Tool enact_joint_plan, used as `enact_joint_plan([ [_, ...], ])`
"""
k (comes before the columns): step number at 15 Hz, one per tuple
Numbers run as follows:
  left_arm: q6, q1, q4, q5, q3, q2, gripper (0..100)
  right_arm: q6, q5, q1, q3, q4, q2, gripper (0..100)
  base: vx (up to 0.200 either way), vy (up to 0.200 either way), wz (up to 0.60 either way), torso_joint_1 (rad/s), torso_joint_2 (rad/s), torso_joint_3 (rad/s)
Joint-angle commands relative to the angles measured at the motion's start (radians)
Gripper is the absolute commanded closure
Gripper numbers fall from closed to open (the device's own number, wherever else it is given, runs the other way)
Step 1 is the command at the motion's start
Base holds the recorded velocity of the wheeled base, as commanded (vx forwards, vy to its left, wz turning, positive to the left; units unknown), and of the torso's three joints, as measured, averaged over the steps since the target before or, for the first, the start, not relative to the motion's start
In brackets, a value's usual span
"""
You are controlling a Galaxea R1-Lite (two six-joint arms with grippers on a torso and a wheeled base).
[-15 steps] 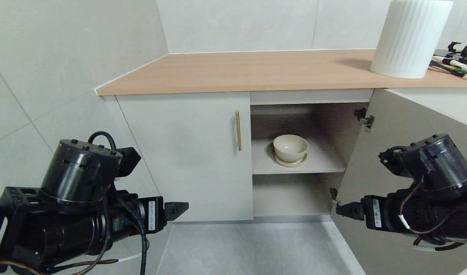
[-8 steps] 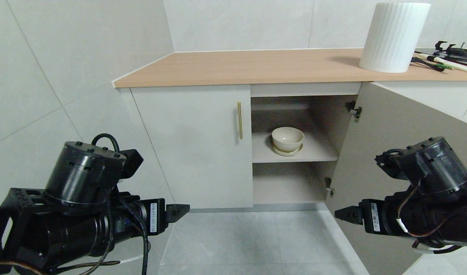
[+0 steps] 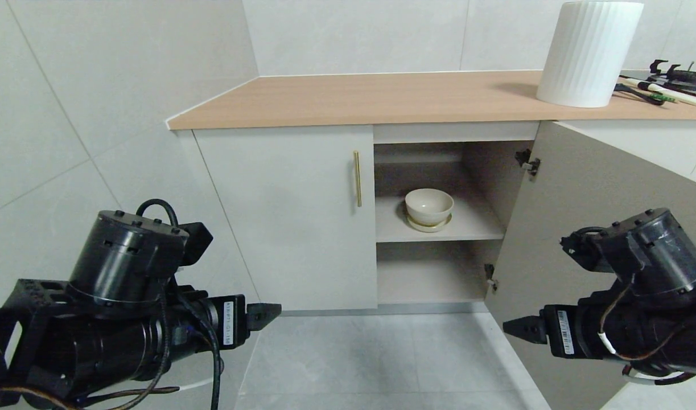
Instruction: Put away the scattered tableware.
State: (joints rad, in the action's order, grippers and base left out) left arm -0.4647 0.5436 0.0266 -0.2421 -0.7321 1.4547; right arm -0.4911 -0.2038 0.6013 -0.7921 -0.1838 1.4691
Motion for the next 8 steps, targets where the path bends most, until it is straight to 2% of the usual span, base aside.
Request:
enact_joint_plan([
  [1,0.001,0.001,-0.001,0.000,0.003,0.003,0,0.055,0.001,0.005,0.013,-0.065,-0.049,0,0.000,-0.200,0.00,0.012,0.00,0.002],
  [3,0.001,0.001,0.001,0.000,0.003,0.006,0,0.089,0.003,0.034,-0.021,-0.226,-0.099,0,0.000,-0.200,0.00,0.000,0.00,0.012],
  [8,0.001,0.001,0.001,0.000,0.003,0.006,0,0.089,-0.005,0.089,-0.127,-0.525,-0.194,0,0.000,-0.200,0.00,0.002,0.00,0.000],
])
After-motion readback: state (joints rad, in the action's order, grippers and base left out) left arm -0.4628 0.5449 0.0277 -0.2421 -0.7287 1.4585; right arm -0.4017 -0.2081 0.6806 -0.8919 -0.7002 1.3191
